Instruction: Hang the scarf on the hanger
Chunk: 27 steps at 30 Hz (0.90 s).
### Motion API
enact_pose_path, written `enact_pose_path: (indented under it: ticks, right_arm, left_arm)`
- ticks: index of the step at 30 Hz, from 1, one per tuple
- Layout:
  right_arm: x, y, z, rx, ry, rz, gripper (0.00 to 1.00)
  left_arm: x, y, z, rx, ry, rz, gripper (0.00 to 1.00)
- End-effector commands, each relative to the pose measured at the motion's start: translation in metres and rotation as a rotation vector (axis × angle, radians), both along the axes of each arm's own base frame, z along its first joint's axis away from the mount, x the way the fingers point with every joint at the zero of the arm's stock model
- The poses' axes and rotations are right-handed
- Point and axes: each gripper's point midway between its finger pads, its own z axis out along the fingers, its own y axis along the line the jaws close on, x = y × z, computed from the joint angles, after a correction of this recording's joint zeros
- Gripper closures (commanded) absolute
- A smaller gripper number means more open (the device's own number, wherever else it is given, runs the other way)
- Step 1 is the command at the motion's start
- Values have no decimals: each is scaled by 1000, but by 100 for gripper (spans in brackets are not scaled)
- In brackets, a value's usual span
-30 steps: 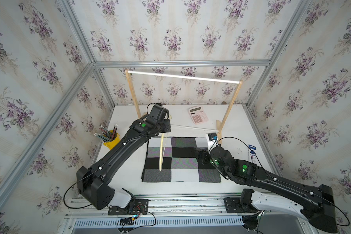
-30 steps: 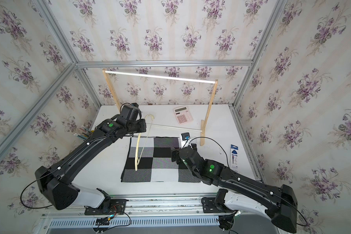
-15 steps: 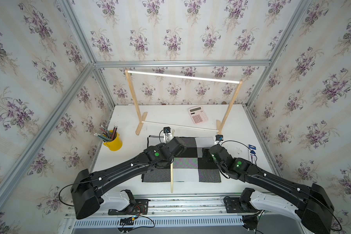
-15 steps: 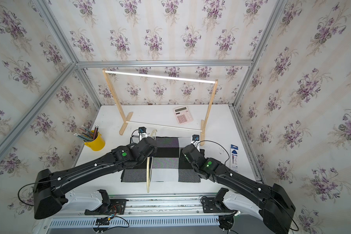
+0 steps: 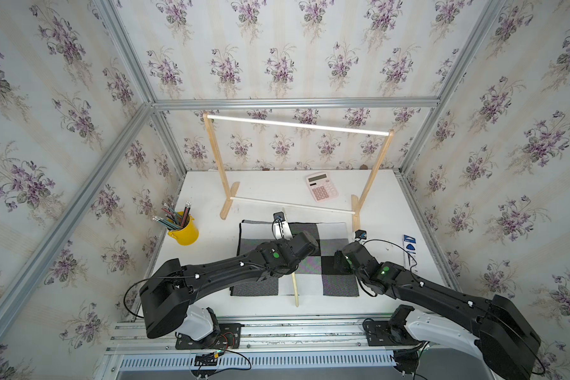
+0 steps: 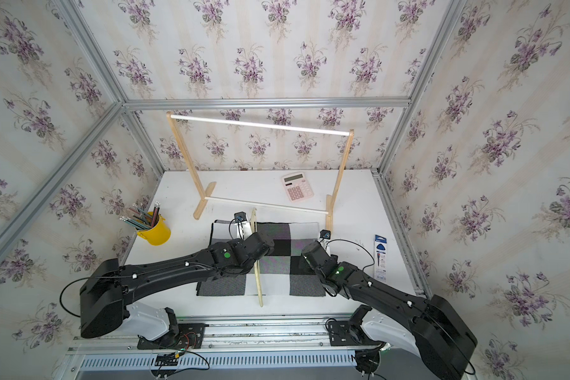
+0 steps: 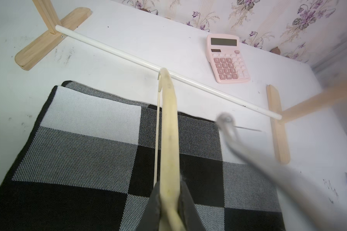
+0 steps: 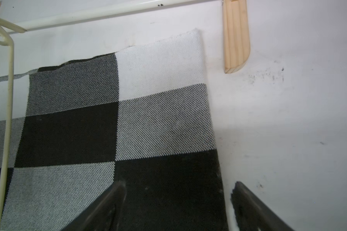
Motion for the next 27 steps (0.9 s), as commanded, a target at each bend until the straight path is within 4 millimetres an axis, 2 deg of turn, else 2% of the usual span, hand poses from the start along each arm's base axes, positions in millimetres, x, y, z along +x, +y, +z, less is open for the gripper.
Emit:
enact_pose_path:
  ticks: [1, 6, 12, 20, 27]
  right_arm:
    - [6, 4, 0, 25, -17, -9, 12]
    - [8, 4, -2, 23, -12, -15, 12]
    - [9, 0, 1, 20, -17, -26, 12]
    - [10, -5, -1, 8, -13, -36, 13]
    - [10, -9, -17, 16, 40, -43, 16]
  left_arm:
    - [9, -8, 5, -3, -50, -7, 100]
    - [6, -22, -8, 8, 7, -56, 100]
    - [3, -31, -7, 44, 55, -124, 100]
    - [1, -20, -16, 69, 79, -109, 100]
    - [2, -7, -28, 87, 95, -79, 100]
